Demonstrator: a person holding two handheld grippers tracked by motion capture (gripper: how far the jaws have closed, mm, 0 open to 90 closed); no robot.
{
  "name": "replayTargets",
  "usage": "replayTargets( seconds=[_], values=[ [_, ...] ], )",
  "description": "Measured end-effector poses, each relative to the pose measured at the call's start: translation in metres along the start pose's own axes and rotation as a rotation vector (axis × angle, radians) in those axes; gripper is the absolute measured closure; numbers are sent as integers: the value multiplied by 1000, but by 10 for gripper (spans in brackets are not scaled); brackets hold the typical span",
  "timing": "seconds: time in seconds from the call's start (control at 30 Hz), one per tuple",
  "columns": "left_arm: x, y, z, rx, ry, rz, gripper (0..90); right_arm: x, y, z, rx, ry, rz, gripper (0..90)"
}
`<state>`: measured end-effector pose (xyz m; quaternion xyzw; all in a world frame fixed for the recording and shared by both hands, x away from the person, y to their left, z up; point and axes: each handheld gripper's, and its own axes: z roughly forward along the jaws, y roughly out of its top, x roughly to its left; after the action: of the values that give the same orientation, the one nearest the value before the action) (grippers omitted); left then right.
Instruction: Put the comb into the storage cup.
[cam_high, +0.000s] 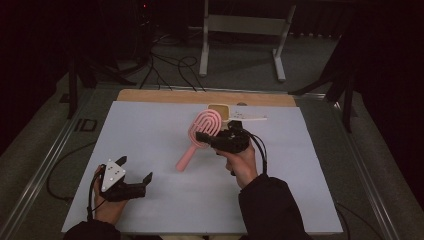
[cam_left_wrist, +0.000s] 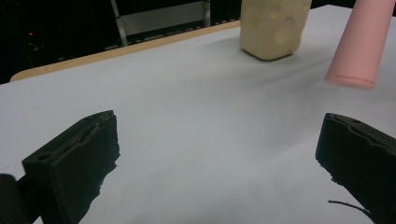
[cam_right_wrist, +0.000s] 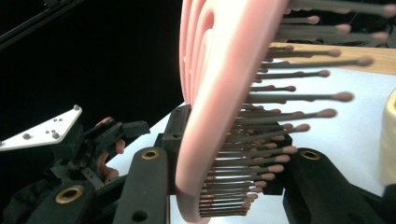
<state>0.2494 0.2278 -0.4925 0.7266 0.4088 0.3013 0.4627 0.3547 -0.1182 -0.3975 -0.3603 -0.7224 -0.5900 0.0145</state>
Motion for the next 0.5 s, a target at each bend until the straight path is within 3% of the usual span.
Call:
replayTargets(
  seconds=[0.5],
  values=[
    [-1,0,0,-4,10,0,2,-1,13,1,4,-19,-10,634]
  ],
)
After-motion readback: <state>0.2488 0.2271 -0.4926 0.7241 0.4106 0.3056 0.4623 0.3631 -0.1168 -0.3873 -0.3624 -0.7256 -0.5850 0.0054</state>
